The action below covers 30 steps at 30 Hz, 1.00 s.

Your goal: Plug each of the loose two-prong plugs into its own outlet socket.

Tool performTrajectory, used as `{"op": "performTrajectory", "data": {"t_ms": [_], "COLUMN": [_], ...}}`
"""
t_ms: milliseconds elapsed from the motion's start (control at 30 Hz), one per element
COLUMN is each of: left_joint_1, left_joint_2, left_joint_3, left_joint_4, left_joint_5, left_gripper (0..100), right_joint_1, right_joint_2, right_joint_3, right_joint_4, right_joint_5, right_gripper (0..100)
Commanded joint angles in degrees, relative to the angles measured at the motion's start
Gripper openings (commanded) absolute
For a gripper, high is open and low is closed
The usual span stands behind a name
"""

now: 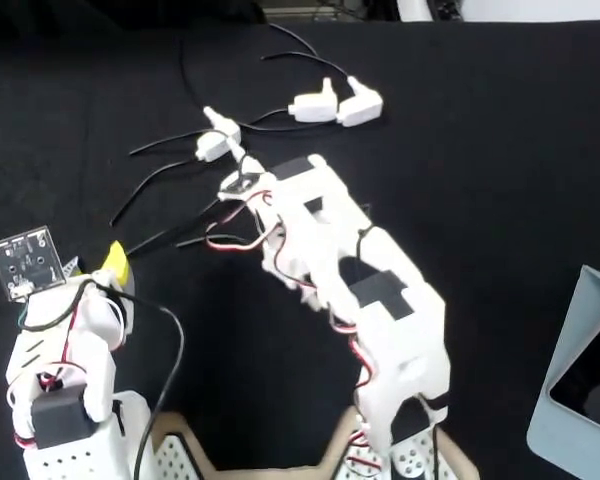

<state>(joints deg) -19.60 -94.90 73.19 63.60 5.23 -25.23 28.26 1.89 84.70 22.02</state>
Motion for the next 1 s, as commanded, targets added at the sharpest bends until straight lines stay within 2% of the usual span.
{"op": "performTrajectory", "data": {"t_ms": [0, 100, 267, 533, 667, 867, 967], "left_joint_1": [-0.3, -0.3, -0.3, 0.2, 1.8, 10.7, 13.8], "left_joint_2": [-0.3, -0.3, -0.3, -0.3, -0.2, 0.5, 2.6], "left_joint_3": [-0.4, -0.4, -0.4, -0.7, -0.8, -1.5, -3.9], "left_joint_4": [-1.1, -1.1, -1.1, -1.1, -2.1, -2.4, -1.2], "left_joint_5": [0.0, 0.0, 0.0, 0.0, -3.1, -7.6, -7.9], "left_gripper": [19, 19, 19, 20, 20, 20, 25], "right_joint_1": [0.6, 0.6, 0.4, 3.6, 6.8, 13.1, 18.6], "right_joint_2": [-3.7, -8.7, -19.5, -34.7, -42.6, -59.4, -66.9], "right_joint_3": [-2.9, -2.7, -2.8, -1.4, 5.4, 24.6, 35.5], "right_joint_4": [0.8, 0.9, 0.5, -2.3, -8.4, -24.1, -32.7], "right_joint_5": [0.0, -0.6, -5.9, -17.8, -22.4, -29.2, -32.0], "right_gripper": [1.1, 1.1, 1.1, 1.1, 1.1, 1.1, 1.2]}}
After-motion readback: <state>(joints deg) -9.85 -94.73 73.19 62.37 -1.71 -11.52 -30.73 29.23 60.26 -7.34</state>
